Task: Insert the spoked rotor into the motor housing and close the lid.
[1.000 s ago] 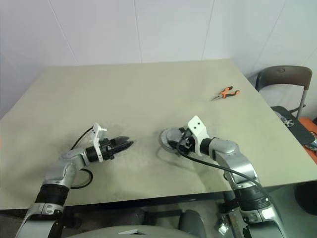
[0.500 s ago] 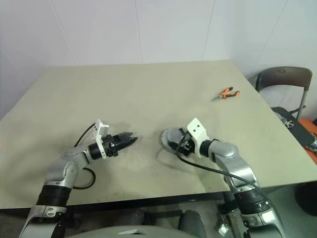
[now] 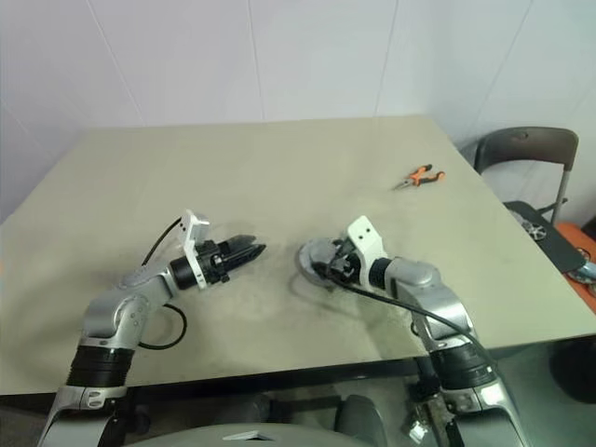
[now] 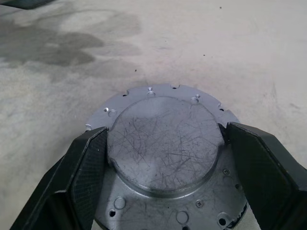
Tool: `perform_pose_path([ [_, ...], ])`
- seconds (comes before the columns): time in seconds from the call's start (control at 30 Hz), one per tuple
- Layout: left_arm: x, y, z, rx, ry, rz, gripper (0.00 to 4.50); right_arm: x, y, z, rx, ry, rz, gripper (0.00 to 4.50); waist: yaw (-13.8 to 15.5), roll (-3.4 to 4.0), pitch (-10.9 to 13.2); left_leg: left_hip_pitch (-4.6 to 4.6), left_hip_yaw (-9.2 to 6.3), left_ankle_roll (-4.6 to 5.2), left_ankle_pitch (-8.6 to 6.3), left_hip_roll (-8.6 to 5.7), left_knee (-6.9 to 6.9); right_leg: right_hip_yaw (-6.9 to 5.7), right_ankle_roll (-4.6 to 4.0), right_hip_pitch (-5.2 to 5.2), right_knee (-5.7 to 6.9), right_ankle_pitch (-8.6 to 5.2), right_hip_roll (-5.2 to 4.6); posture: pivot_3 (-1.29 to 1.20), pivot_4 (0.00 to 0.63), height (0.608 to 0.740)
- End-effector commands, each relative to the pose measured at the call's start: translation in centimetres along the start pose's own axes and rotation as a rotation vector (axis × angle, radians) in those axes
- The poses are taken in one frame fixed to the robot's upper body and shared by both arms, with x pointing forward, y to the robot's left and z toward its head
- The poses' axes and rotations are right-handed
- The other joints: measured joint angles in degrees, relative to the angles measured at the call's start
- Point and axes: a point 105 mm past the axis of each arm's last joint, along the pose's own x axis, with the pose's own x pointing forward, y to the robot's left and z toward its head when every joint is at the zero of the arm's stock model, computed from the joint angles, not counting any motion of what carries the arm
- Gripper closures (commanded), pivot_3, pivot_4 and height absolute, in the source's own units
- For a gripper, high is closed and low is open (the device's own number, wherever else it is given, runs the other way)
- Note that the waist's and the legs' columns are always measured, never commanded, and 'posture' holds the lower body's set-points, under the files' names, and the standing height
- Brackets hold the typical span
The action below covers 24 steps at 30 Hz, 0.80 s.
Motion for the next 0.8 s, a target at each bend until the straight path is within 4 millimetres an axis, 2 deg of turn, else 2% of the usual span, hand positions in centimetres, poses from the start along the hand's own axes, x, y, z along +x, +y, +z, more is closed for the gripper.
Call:
perform_pose_path([
  [0.03,-0.1,-0.7,1.2,0.023,-0.028,-0.01,2.14,-0.1,-0.3,-4.5,0.06,0.17,-0.026,0.96,0.02,0.01,0.0,0.03,0.0,0.0,0.0,0.01,0.0,0.0,0.0,0.03,0.0,0.0,0.02,0.0,0.0,0.74],
  [0.13,-0.1,-0.9,1.4,0.022,-0.025,-0.005,2.14,-0.2,-0.2,-4.6,0.043,0.17,-0.015,0.96,0.04,0.01,-0.01,0.07,0.0,-0.01,0.0,0.09,-0.02,0.0,-0.01,0.09,0.0,0.0,0.08,0.0,0.0,0.74],
  [0.37,0.2,-1.4,1.9,0.022,-0.016,-0.013,2.14,-1.3,-1.7,-4.3,0.1,0.163,-0.032,0.96,0.2,-0.01,-0.02,0.27,0.03,-0.23,0.13,0.04,-0.52,0.0,-0.01,0.15,-0.25,-0.01,0.09,0.0,0.0,0.74],
  [0.6,0.5,-1.5,2.4,0.024,-0.016,-0.018,2.14,-1.7,-2.0,-3.8,0.042,0.164,0.003,0.96,0.41,-0.01,-0.01,0.27,0.03,-0.29,0.16,0.0,-0.61,-0.03,-0.01,0.14,-0.42,-0.01,0.05,0.0,0.0,0.74],
  [0.73,0.5,-1.6,2.5,0.025,-0.018,-0.018,2.14,-1.6,-2.8,-3.8,0.039,0.148,-0.033,0.96,0.55,-0.03,0.0,0.26,0.03,-0.28,0.16,-0.02,-0.61,-0.02,-0.01,0.16,-0.45,-0.01,0.03,0.0,0.0,0.74],
  [0.8,0.4,-1.8,2.6,0.027,-0.017,-0.017,2.14,-1.8,-3.8,-3.1,0.046,0.113,-0.084,0.96,0.58,-0.03,0.0,0.26,0.03,-0.28,0.16,-0.01,-0.61,-0.01,-0.01,0.17,-0.44,0.0,0.03,0.0,0.0,0.74],
])
